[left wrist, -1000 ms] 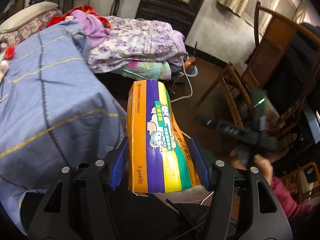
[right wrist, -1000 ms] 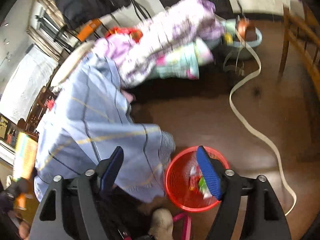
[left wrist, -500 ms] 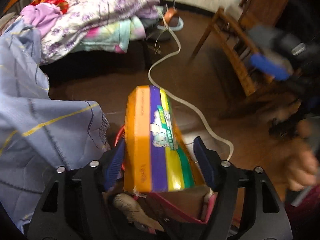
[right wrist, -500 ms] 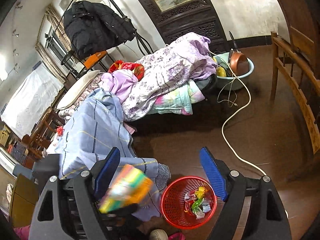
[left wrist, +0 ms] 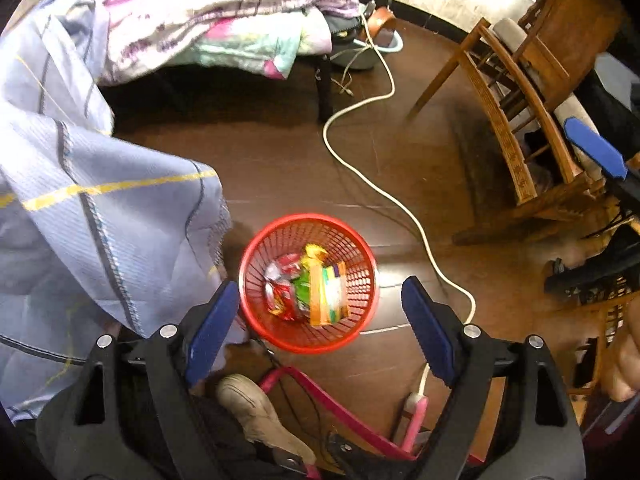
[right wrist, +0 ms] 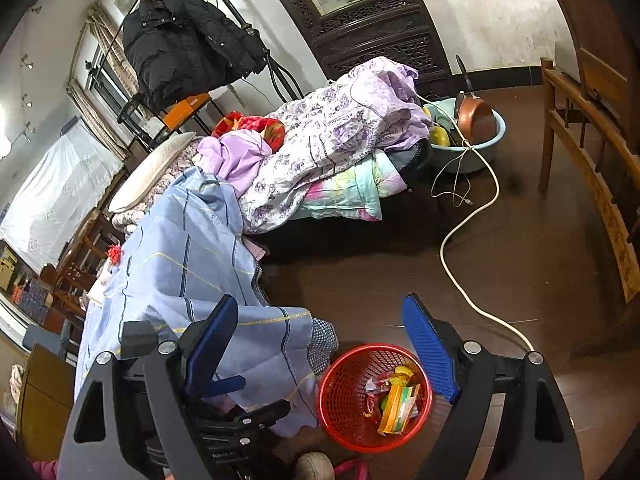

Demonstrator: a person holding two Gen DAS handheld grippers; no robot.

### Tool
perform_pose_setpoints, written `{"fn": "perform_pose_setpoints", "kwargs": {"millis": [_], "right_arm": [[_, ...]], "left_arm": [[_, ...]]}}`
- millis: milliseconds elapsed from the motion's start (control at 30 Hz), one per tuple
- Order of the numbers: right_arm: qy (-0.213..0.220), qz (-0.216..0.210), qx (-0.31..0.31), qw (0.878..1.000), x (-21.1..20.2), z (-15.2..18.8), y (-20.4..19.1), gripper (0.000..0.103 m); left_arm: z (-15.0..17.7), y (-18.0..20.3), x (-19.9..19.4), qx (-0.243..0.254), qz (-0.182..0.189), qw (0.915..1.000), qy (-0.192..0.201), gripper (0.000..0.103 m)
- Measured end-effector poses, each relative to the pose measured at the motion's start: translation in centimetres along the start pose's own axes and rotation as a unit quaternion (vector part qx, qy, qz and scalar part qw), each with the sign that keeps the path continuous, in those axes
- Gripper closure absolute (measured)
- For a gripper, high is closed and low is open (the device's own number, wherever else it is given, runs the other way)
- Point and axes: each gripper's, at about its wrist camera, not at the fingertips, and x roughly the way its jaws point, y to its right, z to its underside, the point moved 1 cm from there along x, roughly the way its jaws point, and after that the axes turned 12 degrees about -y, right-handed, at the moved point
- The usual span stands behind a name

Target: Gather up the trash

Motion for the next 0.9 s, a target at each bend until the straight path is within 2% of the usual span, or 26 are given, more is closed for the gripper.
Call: {"fn": "perform_pose_setpoints", "kwargs": {"millis": [167, 367, 533, 700, 833, 900], "right_arm": [[0.002, 0.025, -0.015, 1.000, -0.9, -0.4, -1.8, 0.017], [0.012, 0.035, -0.041, 0.998, -2.7, -0.5, -4.4, 0.016], [0.037, 0.031, -0.071, 0.996, -5.1, -0.3, -7.4, 0.012], [0.050, 0.014, -0.092, 0.994, -6.8, 0.1, -10.0, 0.011], [0.065, 0.003, -0.115, 0.991, -8.8, 0.6, -12.8, 0.010], [0.074, 0.000, -0.124, 0.989, -9.7, 0.8, -13.8, 0.009]], "left_arm": [[0.4, 0.5, -0.7, 0.005, -0.034, 0.9993, 0.017, 0.021], [1.9, -0.7, -1.9, -0.019, -0.045, 0.9982, 0.036, 0.021], [5.2, -1.6, -4.0, -0.023, -0.041, 0.9978, 0.047, 0.021], [8.7, -1.8, -7.7, -0.014, -0.085, 0.9904, 0.108, 0.021], [11.0, -2.6, -11.9, -0.035, -0.083, 0.9823, 0.164, 0.018], [12.5, -3.2, -14.3, -0.049, -0.085, 0.9749, 0.200, 0.017]]}}
